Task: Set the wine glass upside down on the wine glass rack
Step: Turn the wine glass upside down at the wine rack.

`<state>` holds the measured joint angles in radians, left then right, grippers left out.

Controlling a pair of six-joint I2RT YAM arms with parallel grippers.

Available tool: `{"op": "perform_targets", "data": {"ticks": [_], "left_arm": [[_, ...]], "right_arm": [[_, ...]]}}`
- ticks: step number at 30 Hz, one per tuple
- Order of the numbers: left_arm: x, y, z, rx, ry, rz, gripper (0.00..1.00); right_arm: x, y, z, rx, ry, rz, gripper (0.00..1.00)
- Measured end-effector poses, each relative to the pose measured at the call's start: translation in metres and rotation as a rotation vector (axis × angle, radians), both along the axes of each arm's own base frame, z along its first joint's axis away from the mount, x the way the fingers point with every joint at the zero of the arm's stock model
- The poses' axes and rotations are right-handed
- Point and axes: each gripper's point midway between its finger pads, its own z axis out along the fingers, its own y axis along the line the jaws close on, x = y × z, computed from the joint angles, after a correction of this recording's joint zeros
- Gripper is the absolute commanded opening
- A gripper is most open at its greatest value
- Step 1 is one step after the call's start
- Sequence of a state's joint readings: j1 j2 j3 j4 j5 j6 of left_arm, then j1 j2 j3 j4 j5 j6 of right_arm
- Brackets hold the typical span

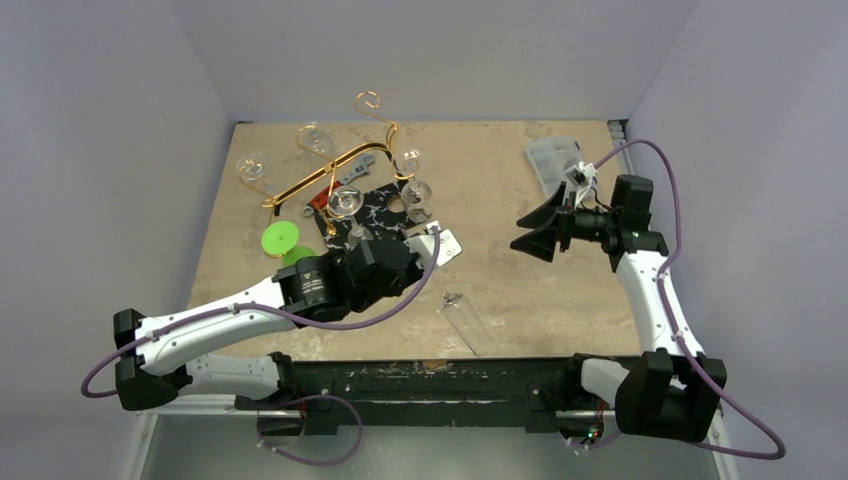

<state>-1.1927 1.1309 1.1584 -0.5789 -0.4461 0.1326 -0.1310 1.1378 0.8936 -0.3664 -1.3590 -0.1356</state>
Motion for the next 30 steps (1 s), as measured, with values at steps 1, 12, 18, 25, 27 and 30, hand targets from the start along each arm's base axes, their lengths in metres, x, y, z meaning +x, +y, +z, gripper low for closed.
{"op": "perform_targets", "data": {"ticks": [1, 12, 18, 25, 27, 30], "left_arm": [[0.001, -0.002, 0.000, 0.002, -0.002, -0.002, 0.00], [0.004, -0.029, 0.002, 0.017, -0.020, -0.039, 0.00], [0.005, -0.036, -0.001, 0.026, -0.029, -0.042, 0.00], [0.007, -0.041, -0.002, 0.027, -0.041, -0.035, 0.00], [0.008, -0.042, 0.000, 0.019, -0.046, -0.033, 0.00], [0.009, -0.043, 0.002, 0.010, -0.052, -0.027, 0.00]], "right_arm": [[0.000, 0.000, -0.001, 0.003, 0.005, 0.002, 0.87], [-0.011, 0.017, -0.003, 0.024, 0.023, 0.075, 0.88], [-0.018, 0.029, -0.004, 0.024, 0.020, 0.123, 0.88], [-0.023, 0.040, -0.008, 0.018, 0.020, 0.169, 0.90], [-0.024, 0.041, -0.010, 0.015, 0.017, 0.174, 0.90], [-0.025, 0.041, -0.013, 0.012, 0.015, 0.178, 0.90]]}}
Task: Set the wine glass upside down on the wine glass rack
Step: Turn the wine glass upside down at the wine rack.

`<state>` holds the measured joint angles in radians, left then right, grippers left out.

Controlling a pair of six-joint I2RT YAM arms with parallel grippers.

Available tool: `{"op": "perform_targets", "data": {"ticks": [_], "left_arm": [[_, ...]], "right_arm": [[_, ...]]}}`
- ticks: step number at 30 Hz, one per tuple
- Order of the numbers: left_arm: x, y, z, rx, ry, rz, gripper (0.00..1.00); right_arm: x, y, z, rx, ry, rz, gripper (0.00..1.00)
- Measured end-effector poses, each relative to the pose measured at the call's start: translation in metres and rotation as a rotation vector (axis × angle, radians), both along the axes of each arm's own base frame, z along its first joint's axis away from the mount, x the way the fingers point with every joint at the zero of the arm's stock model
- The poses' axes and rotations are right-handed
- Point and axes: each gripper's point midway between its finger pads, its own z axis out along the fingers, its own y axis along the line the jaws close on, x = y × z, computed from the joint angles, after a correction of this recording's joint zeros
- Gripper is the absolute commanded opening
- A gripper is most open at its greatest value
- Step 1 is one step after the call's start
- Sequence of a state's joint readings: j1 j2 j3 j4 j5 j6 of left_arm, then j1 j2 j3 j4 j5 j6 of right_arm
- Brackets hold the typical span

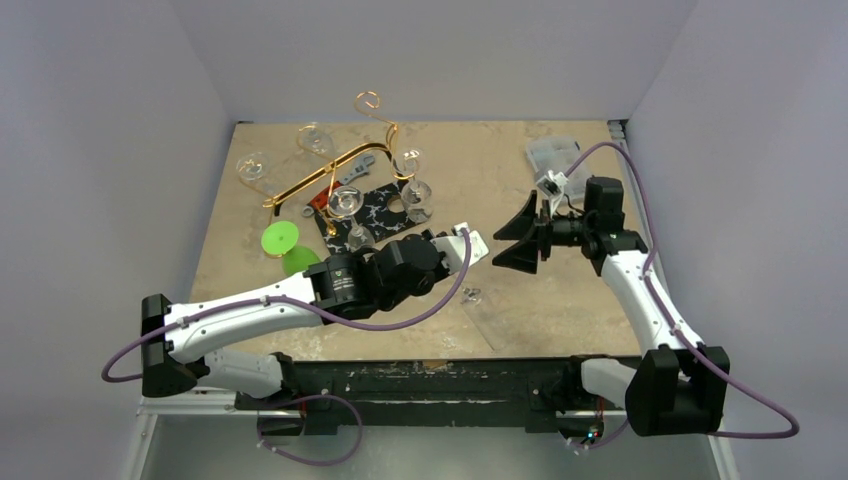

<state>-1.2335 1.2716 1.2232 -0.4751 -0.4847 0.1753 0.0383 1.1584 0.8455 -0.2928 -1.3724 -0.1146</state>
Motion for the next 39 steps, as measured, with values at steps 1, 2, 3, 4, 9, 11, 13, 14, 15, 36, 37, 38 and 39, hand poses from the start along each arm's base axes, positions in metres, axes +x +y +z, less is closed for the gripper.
{"op": "perform_targets", "data": {"ticks": [1, 2, 3, 4, 9, 11, 13, 14, 15, 36, 37, 38, 39], "left_arm": [[0.000, 0.000, 0.000, -0.002, -0.002, 0.002, 0.00], [0.000, 0.000, 0.001, -0.003, -0.003, 0.002, 0.00], [0.001, 0.000, 0.001, -0.005, -0.004, 0.003, 0.00], [0.001, -0.001, 0.002, -0.006, -0.005, 0.004, 0.00], [0.001, -0.001, 0.003, -0.012, -0.012, 0.008, 0.00], [0.001, -0.001, 0.004, -0.015, -0.014, 0.010, 0.00], [0.002, -0.001, 0.004, -0.016, -0.015, 0.011, 0.00], [0.002, -0.001, 0.004, -0.016, -0.016, 0.012, 0.00], [0.002, -0.002, 0.005, -0.017, -0.016, 0.012, 0.00], [0.004, -0.010, 0.001, -0.017, -0.018, 0.012, 0.00], [0.004, -0.010, 0.000, -0.016, -0.018, 0.012, 0.00], [0.005, -0.010, 0.000, -0.016, -0.018, 0.012, 0.00], [0.005, -0.010, 0.000, -0.016, -0.018, 0.012, 0.00]], "right_arm": [[0.000, 0.000, 0.000, 0.000, -0.002, 0.001, 0.90], [0.000, 0.000, -0.001, -0.001, -0.004, 0.001, 0.90], [0.000, 0.000, -0.001, -0.001, -0.006, 0.002, 0.90], [0.000, 0.000, -0.001, -0.001, -0.009, 0.003, 0.90], [-0.001, 0.002, -0.001, -0.002, -0.015, 0.010, 0.91], [-0.001, 0.002, -0.001, -0.003, -0.015, 0.013, 0.91], [-0.001, 0.003, -0.003, -0.003, -0.012, 0.017, 0.91], [-0.001, 0.003, -0.004, -0.004, -0.007, 0.017, 0.91], [-0.001, 0.003, -0.004, -0.004, -0.004, 0.018, 0.91], [-0.007, 0.013, -0.009, -0.007, 0.006, 0.060, 0.91], [-0.007, 0.013, -0.010, -0.007, 0.009, 0.062, 0.91], [-0.007, 0.013, -0.010, -0.007, 0.011, 0.063, 0.91], [-0.007, 0.013, -0.010, -0.007, 0.011, 0.063, 0.91]]}}
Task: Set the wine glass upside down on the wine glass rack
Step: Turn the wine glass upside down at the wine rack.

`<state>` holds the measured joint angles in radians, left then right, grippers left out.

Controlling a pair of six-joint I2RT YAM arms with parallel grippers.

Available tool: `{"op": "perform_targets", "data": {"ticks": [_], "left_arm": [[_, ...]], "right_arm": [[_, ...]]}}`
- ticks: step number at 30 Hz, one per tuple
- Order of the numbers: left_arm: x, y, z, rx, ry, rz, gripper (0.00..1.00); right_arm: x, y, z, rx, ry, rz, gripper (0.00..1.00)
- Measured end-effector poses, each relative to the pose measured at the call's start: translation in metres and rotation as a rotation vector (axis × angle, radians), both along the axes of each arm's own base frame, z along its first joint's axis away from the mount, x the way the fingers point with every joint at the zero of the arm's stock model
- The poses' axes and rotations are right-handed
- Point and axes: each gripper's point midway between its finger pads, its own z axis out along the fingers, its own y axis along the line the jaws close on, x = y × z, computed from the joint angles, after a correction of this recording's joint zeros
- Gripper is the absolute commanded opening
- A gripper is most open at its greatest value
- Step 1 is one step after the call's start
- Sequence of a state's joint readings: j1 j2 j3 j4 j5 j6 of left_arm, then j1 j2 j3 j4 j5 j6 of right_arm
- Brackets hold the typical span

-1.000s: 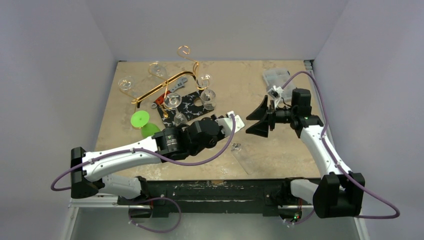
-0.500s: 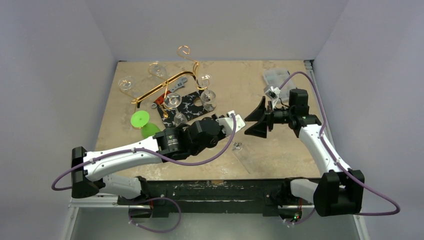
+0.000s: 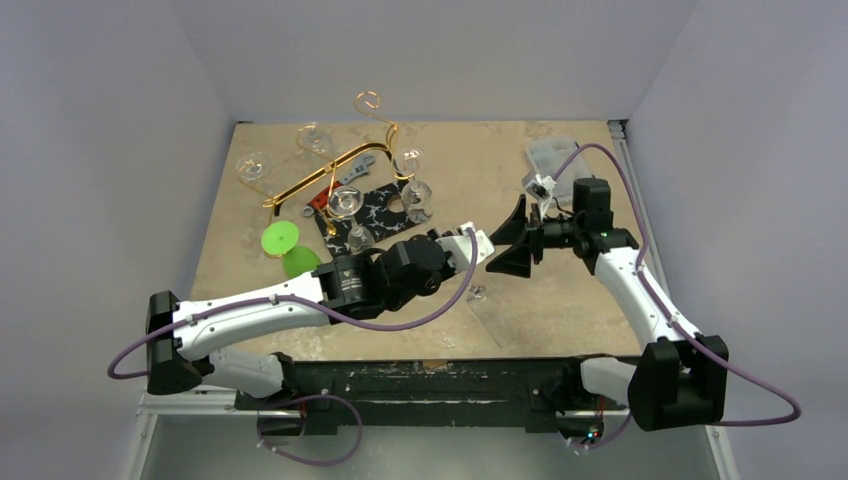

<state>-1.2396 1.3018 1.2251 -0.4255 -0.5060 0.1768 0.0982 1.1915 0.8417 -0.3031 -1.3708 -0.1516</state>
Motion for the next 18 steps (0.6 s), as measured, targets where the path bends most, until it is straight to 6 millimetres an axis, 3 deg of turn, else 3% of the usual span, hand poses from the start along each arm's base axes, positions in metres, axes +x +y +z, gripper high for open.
{"op": "perform_targets", "data": {"ticks": [18], "left_arm": [[0.0035, 0.0039, 0.0012, 0.084, -0.059, -0.040, 0.00]], "right_arm": [[-0.0067, -0.0014, -0.0045, -0.016, -0.010, 0.016, 0.90]]}}
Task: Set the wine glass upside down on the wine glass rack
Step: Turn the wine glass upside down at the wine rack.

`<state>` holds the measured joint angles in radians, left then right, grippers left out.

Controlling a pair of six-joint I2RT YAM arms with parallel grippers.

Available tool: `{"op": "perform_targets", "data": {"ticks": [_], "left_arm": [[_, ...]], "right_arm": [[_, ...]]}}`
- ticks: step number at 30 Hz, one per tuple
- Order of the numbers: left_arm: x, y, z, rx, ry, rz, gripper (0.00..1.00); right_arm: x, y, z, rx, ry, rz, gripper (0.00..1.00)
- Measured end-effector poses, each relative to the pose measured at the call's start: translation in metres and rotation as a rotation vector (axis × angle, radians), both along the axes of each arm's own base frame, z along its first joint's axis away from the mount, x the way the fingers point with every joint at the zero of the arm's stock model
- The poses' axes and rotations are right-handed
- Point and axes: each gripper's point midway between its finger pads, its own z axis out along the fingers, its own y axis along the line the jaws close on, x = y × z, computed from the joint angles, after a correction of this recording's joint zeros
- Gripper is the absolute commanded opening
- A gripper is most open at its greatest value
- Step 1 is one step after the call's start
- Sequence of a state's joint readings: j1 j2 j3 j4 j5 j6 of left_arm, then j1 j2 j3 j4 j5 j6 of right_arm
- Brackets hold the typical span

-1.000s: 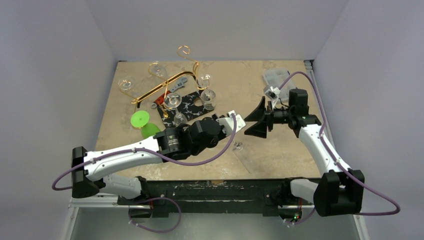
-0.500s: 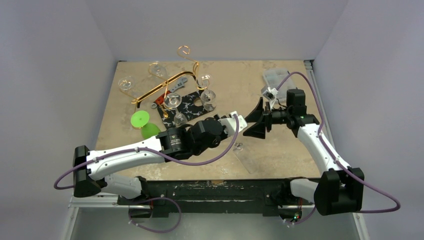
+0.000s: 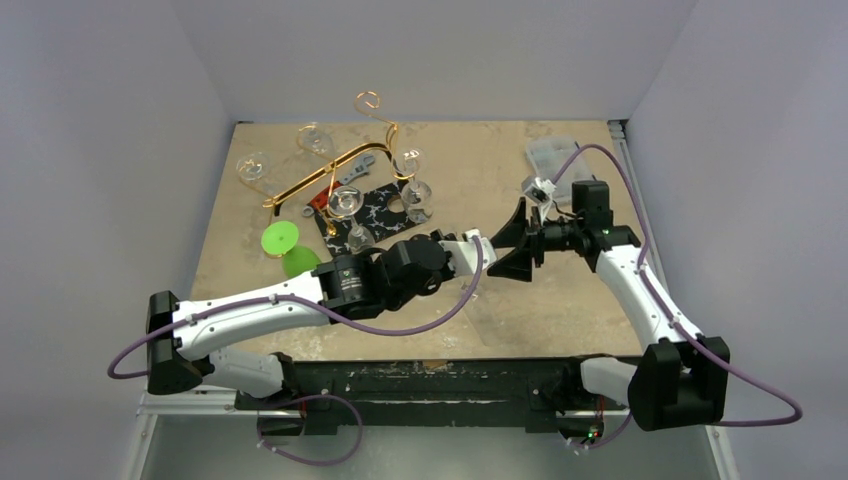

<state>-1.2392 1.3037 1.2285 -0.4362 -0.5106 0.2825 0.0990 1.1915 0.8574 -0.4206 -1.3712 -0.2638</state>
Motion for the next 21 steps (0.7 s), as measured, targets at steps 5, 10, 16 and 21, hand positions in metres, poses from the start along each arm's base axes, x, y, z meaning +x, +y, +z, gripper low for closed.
{"op": "perform_targets", "data": {"ticks": [5, 10, 16, 21], "left_arm": [[0.001, 0.002, 0.007, 0.032, -0.026, -0.021, 0.00], [0.003, 0.007, 0.015, 0.064, -0.045, -0.038, 0.00], [0.011, 0.025, 0.035, 0.078, -0.055, -0.051, 0.00], [0.021, 0.041, 0.068, 0.059, -0.088, -0.039, 0.00]], "right_arm": [[0.002, -0.003, 0.010, -0.007, -0.044, -0.002, 0.90], [0.012, -0.018, 0.018, -0.024, -0.077, -0.066, 0.89], [0.026, -0.038, 0.022, -0.050, -0.098, -0.165, 0.88], [0.031, -0.044, 0.022, -0.074, -0.113, -0.204, 0.88]]}}
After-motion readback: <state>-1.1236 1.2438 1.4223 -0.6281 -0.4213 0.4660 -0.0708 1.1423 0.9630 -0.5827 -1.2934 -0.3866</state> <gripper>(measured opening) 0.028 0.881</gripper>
